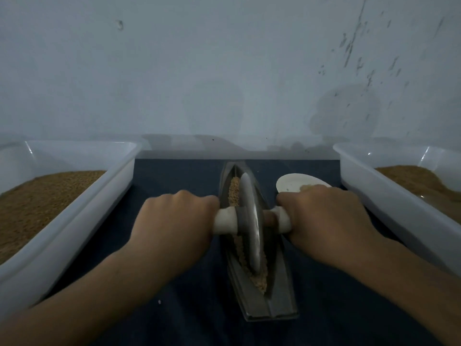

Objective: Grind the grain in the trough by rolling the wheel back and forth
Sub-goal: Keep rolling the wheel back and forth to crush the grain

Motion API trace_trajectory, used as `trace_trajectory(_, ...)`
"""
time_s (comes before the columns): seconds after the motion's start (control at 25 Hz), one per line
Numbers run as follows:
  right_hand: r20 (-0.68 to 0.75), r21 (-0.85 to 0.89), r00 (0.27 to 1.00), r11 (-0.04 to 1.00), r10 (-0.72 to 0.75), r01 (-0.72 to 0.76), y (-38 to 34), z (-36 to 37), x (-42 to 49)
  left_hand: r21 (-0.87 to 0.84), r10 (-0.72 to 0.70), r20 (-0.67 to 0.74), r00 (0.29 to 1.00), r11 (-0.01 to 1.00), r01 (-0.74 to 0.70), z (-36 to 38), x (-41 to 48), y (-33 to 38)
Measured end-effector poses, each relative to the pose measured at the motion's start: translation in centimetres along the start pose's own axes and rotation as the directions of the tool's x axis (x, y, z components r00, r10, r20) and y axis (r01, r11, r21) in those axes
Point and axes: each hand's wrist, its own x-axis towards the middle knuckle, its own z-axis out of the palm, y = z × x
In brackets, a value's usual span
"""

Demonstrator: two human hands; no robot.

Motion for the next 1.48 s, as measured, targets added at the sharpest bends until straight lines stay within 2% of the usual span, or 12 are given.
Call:
trace_trajectory(0.04,0.003,-0.008,1.000,1.000,0.000,0.000,0.1,-0.2,-0.1,-0.012,0.007,-0.009,1.000,1.000,-0.007,0.0,0.2,-0.2)
trace_trajectory(0.12,0.083,0.008,0.996,1.000,0.026,-0.026,0.1,0.8,1.0,0.023,-0.032,0.098,0.995,0.999,0.030,0.9,1.3,0.0)
trace_trajectory(0.28,0.219,0.096,0.959,0.974,0.182,-0.207,-0.1,3.4,6.7,0.021,-0.154,0.215,0.964,0.988,0.153,3.8,6.9,-0.6)
trace_trajectory(0.4,0.256,0.110,0.954,0.976,0.157,-0.190,0.3,2.8,7.2,-0.017,-0.153,0.273,0.950,0.986,0.164,3.2,6.9,-0.7)
trace_trajectory(0.48,0.238,0.114,0.969,0.988,0.072,-0.101,0.4,1.6,4.6,-0.032,-0.118,0.208,0.971,0.991,0.128,2.3,4.1,-0.3)
trace_trajectory(0.64,0.039,0.003,0.999,1.000,0.001,-0.002,0.3,-0.6,0.0,0.014,0.015,0.018,1.000,1.000,-0.016,0.0,0.3,-0.2)
trace_trajectory(0.72,0.078,-0.021,0.997,0.999,0.028,-0.026,0.3,-0.3,0.6,0.022,-0.008,0.093,0.996,1.000,0.006,0.6,0.9,0.0)
trace_trajectory(0.92,0.278,0.119,0.950,0.976,0.143,-0.182,0.7,2.6,6.6,0.000,-0.173,0.227,0.958,0.984,0.177,3.0,5.9,-0.3)
trace_trajectory(1.04,0.221,0.088,0.971,0.989,0.094,-0.116,0.6,1.8,5.2,-0.051,-0.141,0.253,0.957,0.986,0.158,2.1,4.6,-0.4)
trace_trajectory(1.24,-0.001,0.013,1.000,1.000,0.016,-0.016,0.4,-1.2,-1.2,-0.012,0.017,-0.009,1.000,1.000,-0.018,-1.5,-0.1,0.3)
trace_trajectory(1.32,0.016,0.022,0.999,0.999,0.039,-0.040,0.3,-1.0,-1.2,0.007,-0.021,0.070,0.997,1.000,0.021,-1.3,0.4,0.6)
trace_trajectory(1.48,0.171,0.059,0.973,0.985,0.153,-0.165,-0.4,2.0,4.6,0.038,-0.168,0.188,0.968,0.986,0.164,2.4,4.5,0.5)
